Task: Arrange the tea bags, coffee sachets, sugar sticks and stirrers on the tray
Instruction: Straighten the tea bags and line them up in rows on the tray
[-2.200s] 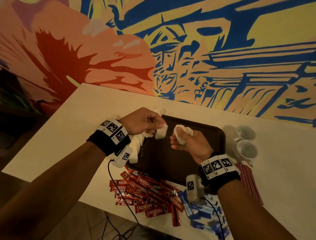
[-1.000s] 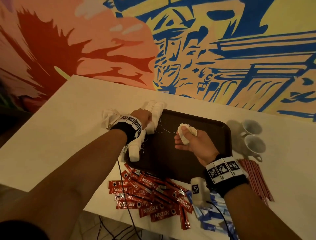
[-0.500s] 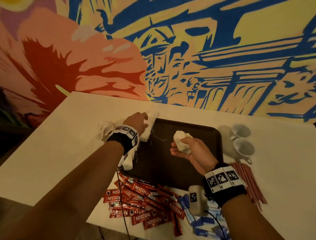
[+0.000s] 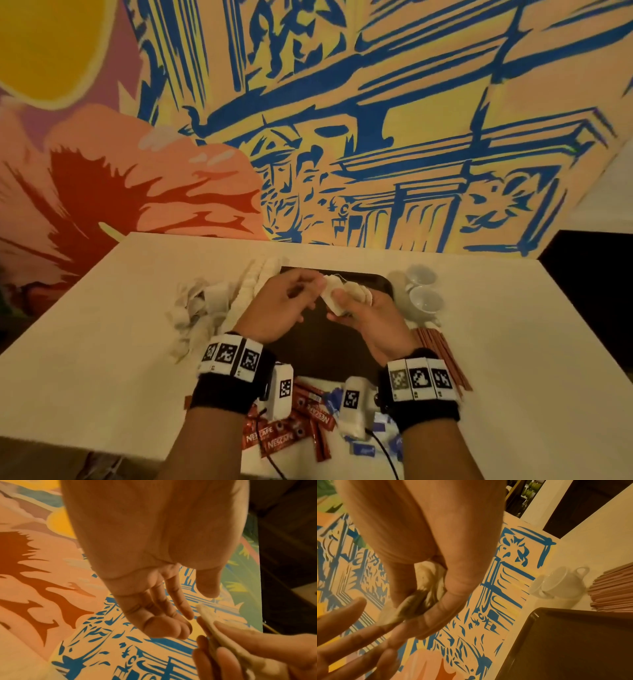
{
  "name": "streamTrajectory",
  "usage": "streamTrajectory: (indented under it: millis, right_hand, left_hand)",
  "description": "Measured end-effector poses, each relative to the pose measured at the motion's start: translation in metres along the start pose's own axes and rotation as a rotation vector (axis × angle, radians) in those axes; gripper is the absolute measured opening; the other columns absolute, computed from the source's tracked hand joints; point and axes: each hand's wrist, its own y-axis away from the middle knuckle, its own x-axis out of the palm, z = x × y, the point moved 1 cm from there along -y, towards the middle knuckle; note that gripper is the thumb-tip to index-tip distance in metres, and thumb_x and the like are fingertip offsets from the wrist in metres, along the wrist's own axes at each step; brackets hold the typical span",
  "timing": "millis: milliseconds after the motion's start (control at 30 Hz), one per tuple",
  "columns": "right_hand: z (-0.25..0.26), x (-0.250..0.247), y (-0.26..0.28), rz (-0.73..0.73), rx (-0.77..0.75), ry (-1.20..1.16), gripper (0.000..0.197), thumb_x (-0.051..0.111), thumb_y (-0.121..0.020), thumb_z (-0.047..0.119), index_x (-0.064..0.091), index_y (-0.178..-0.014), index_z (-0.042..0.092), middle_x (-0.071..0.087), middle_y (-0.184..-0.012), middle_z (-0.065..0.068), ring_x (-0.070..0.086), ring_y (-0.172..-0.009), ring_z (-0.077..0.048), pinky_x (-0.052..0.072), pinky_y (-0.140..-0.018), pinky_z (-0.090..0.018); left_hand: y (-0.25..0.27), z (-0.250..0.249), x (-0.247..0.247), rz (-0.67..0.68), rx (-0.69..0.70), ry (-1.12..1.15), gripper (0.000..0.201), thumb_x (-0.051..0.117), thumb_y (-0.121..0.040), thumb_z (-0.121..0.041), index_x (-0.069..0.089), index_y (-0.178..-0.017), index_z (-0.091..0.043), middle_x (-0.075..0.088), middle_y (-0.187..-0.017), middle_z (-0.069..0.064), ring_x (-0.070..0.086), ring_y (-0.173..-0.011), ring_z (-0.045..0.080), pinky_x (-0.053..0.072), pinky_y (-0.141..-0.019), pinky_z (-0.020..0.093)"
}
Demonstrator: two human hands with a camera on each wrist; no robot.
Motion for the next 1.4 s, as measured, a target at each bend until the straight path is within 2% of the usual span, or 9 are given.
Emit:
streamTrajectory:
  millis: [167,333,700,900,1000,1100,1167,1233,1400]
  right_hand:
    - [-0.007,-0.002,0.037,-0.016,-0.025,-0.032,0.026,0.067,-0.095,0.015,0.07,-0.116,0.0,0.074,-0.112,-0.018,0.072,-0.1,-0.022,0.059,-0.091,-0.043]
    - [-0.009,-0.015,0.06,-0.046,0.027,-0.046,0.024,0.066,-0.097,0.021,0.07,-0.108,0.0,0.075,-0.1,-0.01,0.073,-0.089,-0.018,0.061,-0.076,-0.033]
    - [-0.015,0.008,0.069,0.07,0.02,0.187,0.015,0.077,-0.087,0.009,0.072,-0.1,0.003,0.073,-0.087,-0.008,0.071,-0.078,-0.017,0.058,-0.064,-0.026]
    - [-0.019,0.025,0.065,0.061,0.108,-0.031,0.047,0.054,-0.102,0.041,0.067,-0.117,-0.002,0.072,-0.093,-0.015,0.068,-0.078,-0.02,0.058,-0.066,-0.028]
    - [-0.028,0.031,0.06,0.032,0.165,-0.109,0.052,0.051,-0.103,0.044,0.066,-0.117,-0.004,0.071,-0.097,-0.019,0.069,-0.08,-0.024,0.061,-0.068,-0.031]
    - [-0.032,0.031,0.047,-0.016,0.181,-0.13,0.044,0.053,-0.104,0.035,0.067,-0.112,-0.006,0.068,-0.098,-0.022,0.069,-0.081,-0.027,0.061,-0.071,-0.033]
    - [-0.031,0.029,0.035,-0.056,0.212,-0.165,0.031,0.054,-0.104,0.021,0.068,-0.11,-0.006,0.065,-0.102,-0.022,0.07,-0.084,-0.029,0.062,-0.071,-0.033]
    - [-0.028,0.027,0.024,-0.06,0.249,-0.168,0.026,0.049,-0.103,0.01,0.065,-0.116,-0.006,0.063,-0.111,-0.021,0.069,-0.094,-0.033,0.063,-0.075,-0.035]
    - [-0.022,0.03,-0.006,-0.038,0.269,-0.015,0.019,0.044,-0.101,-0.002,0.06,-0.111,-0.001,0.058,-0.132,-0.018,0.068,-0.102,-0.033,0.062,-0.083,-0.037]
  left_hand:
    - [0.031,0.0,0.022,-0.012,0.054,0.076,0.014,0.068,-0.094,-0.023,0.069,-0.108,-0.021,0.073,-0.092,-0.003,0.069,-0.08,0.015,0.055,-0.061,0.031]
    - [0.052,0.0,0.029,-0.073,0.034,0.058,0.009,0.069,-0.094,-0.019,0.07,-0.102,-0.016,0.071,-0.081,0.002,0.066,-0.069,0.012,0.053,-0.058,0.027]
    - [0.07,0.004,0.007,-0.059,0.046,0.077,0.016,0.07,-0.092,-0.016,0.072,-0.108,-0.018,0.071,-0.089,0.008,0.065,-0.073,0.014,0.053,-0.06,0.028]
    - [0.061,0.002,-0.024,-0.041,0.096,-0.006,0.012,0.074,-0.089,-0.024,0.076,-0.101,-0.022,0.045,-0.059,-0.002,0.04,-0.05,0.009,0.036,-0.051,0.022]
    - [0.061,-0.007,-0.034,0.06,0.113,0.013,0.009,0.071,-0.091,-0.017,0.076,-0.099,-0.017,0.056,-0.06,0.005,0.051,-0.051,0.015,0.044,-0.053,0.023]
    - [0.054,-0.011,-0.049,0.132,0.094,0.071,0.011,0.067,-0.093,-0.009,0.075,-0.096,-0.001,0.071,-0.077,0.016,0.068,-0.07,0.025,0.057,-0.069,0.03]
    - [0.044,-0.007,-0.061,0.111,0.04,0.09,0.02,0.071,-0.091,-0.019,0.076,-0.092,0.001,0.073,-0.084,0.02,0.071,-0.075,0.028,0.059,-0.072,0.031]
    - [0.029,0.004,-0.074,0.044,-0.033,0.088,0.028,0.075,-0.088,-0.027,0.076,-0.09,0.001,0.074,-0.08,0.02,0.072,-0.073,0.027,0.061,-0.075,0.033]
    - [-0.024,0.054,-0.108,-0.074,-0.153,-0.241,0.01,0.076,-0.084,-0.008,0.07,-0.091,-0.004,0.071,-0.085,0.017,0.067,-0.066,0.02,0.058,-0.073,0.035]
